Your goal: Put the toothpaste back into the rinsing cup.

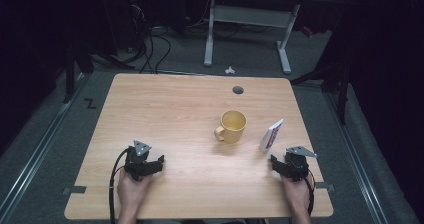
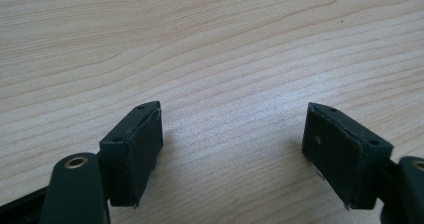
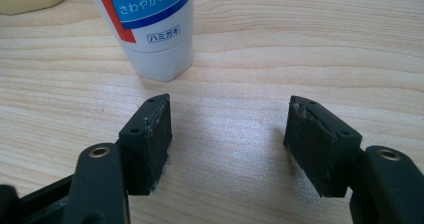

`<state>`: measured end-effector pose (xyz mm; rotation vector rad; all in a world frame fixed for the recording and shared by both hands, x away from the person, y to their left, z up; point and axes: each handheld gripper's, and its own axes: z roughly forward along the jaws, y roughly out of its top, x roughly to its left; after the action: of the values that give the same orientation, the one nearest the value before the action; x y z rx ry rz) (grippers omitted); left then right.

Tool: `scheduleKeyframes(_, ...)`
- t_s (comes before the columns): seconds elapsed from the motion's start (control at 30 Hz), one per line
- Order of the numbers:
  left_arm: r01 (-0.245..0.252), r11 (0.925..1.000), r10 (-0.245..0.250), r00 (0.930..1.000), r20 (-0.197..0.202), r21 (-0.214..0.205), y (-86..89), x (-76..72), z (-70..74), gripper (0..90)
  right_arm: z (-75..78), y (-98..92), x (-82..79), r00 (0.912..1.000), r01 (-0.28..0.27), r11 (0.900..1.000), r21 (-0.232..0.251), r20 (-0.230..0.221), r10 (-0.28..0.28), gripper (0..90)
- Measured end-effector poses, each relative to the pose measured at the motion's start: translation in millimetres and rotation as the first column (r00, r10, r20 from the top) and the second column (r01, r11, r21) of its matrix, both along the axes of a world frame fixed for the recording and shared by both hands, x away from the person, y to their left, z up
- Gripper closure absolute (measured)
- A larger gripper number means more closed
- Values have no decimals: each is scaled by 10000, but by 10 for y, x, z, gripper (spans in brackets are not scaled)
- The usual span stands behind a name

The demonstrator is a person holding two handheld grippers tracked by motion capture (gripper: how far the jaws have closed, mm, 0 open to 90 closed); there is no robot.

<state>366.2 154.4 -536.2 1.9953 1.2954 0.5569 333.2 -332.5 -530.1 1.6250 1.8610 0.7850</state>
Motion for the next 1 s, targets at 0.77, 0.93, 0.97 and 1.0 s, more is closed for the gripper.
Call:
scheduleKeyframes(0.77,5,10000,-5,10000,15,0,-2,0,-1,246,36,66,-128,9989,-463,9987,230,-98,465,295)
scheduleKeyframes(0.93,7,10000,-7,10000,16,0,-2,0,-1,246,59,121,-185,9977,-681,9971,327,1,681,293)
scheduleKeyframes(0.97,7,10000,-7,10000,17,1,-2,0,-1,246,60,126,-189,9973,-737,9967,326,24,737,291)
scheduleKeyframes(1.0,8,10000,-8,10000,15,1,-2,0,-1,246,63,137,-194,9973,-736,9967,335,38,735,289)
